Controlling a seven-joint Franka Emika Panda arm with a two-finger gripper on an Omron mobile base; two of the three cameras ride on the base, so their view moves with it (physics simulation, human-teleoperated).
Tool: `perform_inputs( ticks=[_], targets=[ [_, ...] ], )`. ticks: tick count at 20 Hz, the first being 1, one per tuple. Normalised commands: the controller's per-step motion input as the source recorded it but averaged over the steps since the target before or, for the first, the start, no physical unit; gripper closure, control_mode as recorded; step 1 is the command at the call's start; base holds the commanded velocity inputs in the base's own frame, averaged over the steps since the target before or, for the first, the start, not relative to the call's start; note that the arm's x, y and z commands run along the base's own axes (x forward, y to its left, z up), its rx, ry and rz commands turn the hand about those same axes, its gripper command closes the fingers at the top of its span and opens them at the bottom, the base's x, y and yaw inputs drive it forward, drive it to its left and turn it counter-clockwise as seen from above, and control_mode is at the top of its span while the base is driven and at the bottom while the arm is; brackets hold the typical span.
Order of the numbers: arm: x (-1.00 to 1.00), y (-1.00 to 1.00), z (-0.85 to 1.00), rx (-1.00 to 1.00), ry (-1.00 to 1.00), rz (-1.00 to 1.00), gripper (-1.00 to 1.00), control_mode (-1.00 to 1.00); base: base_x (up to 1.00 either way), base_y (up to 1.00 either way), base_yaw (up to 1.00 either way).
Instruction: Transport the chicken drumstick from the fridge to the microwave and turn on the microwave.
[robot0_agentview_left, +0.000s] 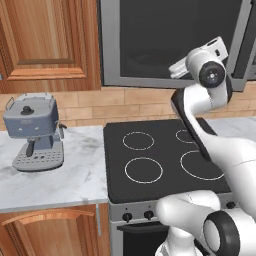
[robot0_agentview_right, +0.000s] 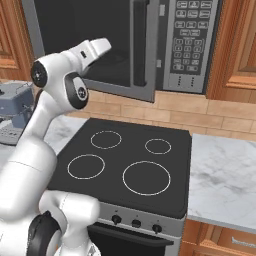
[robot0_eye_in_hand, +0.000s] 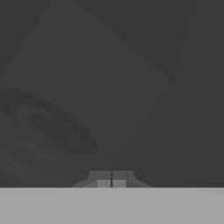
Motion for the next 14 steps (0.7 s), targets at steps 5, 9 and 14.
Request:
perform_inputs(
  ticks=[5,9,14],
  targets=[
    [0.25,-0.07,0.03,0.08,0.16,0.17,1.00,-1.00,0.00,0.00,0.00],
    [0.23,-0.06,0.04,0.08,0.18,0.16,1.00,-1.00,0.00,0.00,0.00],
    [0.22,-0.04,0.02,0.08,0.15,0.14,1.00,-1.00,0.00,0.00,0.00]
  ],
)
